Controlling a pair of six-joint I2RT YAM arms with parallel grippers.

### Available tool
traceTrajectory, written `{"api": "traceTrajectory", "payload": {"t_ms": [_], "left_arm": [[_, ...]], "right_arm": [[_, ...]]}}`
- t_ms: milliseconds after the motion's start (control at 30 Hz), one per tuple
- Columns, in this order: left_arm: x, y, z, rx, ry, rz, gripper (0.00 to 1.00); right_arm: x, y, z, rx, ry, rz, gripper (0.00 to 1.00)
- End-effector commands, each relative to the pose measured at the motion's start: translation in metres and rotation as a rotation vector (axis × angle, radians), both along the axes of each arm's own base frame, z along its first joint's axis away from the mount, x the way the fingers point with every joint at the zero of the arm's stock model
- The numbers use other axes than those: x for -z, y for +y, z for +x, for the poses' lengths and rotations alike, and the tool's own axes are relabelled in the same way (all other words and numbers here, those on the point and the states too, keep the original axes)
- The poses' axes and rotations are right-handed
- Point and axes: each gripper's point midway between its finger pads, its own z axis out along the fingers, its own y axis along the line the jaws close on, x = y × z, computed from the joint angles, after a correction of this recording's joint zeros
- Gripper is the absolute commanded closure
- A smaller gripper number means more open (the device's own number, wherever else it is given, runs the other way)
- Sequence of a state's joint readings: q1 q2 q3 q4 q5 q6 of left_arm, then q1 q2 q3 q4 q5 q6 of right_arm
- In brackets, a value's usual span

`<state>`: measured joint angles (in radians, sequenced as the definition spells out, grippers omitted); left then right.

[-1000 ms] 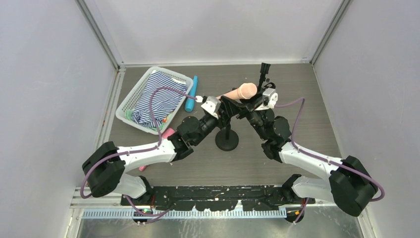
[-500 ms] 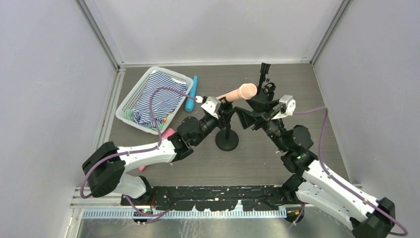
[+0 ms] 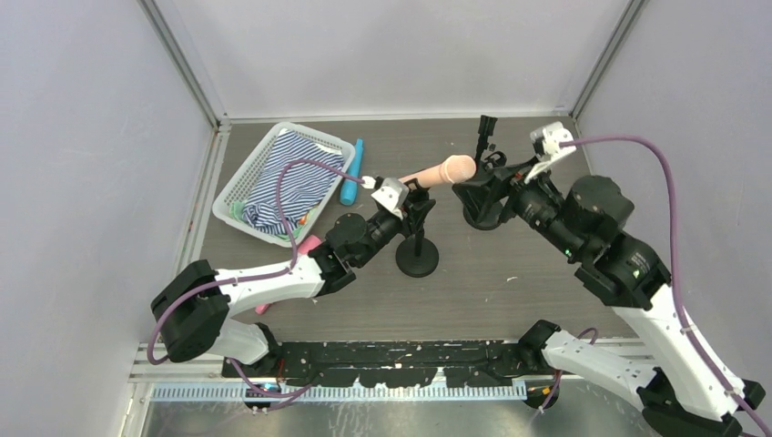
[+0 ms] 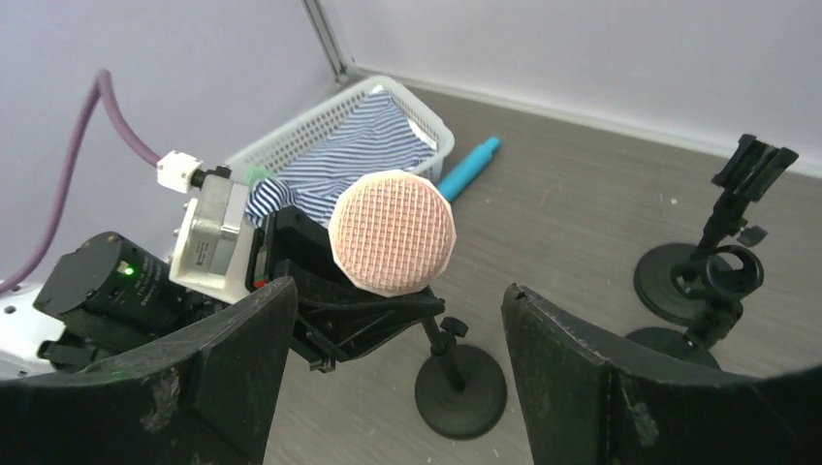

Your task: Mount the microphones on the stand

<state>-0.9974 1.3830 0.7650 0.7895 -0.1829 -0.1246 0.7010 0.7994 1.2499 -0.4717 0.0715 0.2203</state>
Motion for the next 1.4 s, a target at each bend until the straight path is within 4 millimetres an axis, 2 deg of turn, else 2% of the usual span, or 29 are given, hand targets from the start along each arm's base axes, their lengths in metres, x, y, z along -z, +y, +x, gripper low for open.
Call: {"api": "traceTrajectory", "payload": {"t_ms": [0,333,533,900,1033,1100,1367], "left_arm": [[0.029,-0.006,-0.008,0.045,0.060,0.096,1.00],[0.032,-0.010,-0.016,0.096,0.040,0.127,1.00],[0.032,-0.011,-0.017,0.110,0.038,0.127,1.00],[0.036,-0.017,-0.019,0.134,0.043,0.135,1.00],[0.040,-0.022,-0.024,0.154,0.037,0.153,1.00],[0.040,-0.026,-0.027,0.165,0.031,0.160,1.00],[0.038,-0.042,-0.041,0.194,-0.019,0.211,1.00]], "right_arm": [[0.031,0.001,0.001,0.010,0.194,-0.150,0.17],[0.014,0.028,0.017,-0.039,0.302,-0.194,0.16],[0.021,0.031,0.022,-0.040,0.339,-0.250,0.19],[0.029,0.030,0.022,-0.047,0.344,-0.293,0.62],[0.038,0.031,0.027,-0.049,0.357,-0.335,0.89],[0.046,0.033,0.029,-0.057,0.372,-0.364,0.98],[0.092,0.043,0.040,-0.091,0.479,-0.502,0.99]]}}
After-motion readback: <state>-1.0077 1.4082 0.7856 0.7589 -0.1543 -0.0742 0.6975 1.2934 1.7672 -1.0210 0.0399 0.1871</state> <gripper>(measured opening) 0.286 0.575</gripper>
